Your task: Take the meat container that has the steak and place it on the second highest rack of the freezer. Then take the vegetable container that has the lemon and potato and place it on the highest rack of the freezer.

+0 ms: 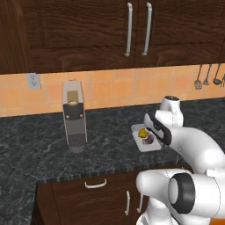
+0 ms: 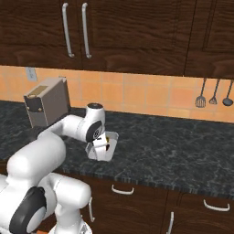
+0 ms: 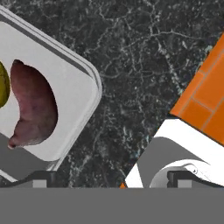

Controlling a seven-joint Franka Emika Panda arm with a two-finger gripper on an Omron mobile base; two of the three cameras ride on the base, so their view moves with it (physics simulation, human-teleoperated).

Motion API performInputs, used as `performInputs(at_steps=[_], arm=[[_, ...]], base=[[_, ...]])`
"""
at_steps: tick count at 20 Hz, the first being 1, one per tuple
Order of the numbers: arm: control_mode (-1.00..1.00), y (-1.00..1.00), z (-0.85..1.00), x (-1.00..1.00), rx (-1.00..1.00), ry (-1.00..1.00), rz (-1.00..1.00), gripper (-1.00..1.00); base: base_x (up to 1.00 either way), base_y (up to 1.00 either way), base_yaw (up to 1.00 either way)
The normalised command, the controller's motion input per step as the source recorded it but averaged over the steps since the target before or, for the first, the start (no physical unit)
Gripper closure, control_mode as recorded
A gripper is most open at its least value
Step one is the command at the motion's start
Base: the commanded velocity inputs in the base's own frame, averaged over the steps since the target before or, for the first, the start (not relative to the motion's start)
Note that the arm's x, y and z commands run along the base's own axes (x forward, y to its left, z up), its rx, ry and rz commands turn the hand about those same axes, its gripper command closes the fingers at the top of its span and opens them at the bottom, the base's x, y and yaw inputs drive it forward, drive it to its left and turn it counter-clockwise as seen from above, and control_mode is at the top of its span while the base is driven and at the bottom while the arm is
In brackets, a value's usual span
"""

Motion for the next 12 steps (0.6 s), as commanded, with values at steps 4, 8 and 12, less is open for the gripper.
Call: performInputs(at_steps=[4, 8, 12], arm=[[-1.0, 0.0, -0.31, 0.1, 0.0, 0.0, -0.03, -1.0], [-1.0, 0.0, -0.32, 0.02, 0.0, 0.0, -0.02, -1.0], [-1.0, 0.05, -0.31, 0.04, 0.0, -0.03, -0.01, -1.0]], base=[[0.0, 0.0, 0.0], [0.0, 0.0, 0.0], [0.0, 0.0, 0.0]])
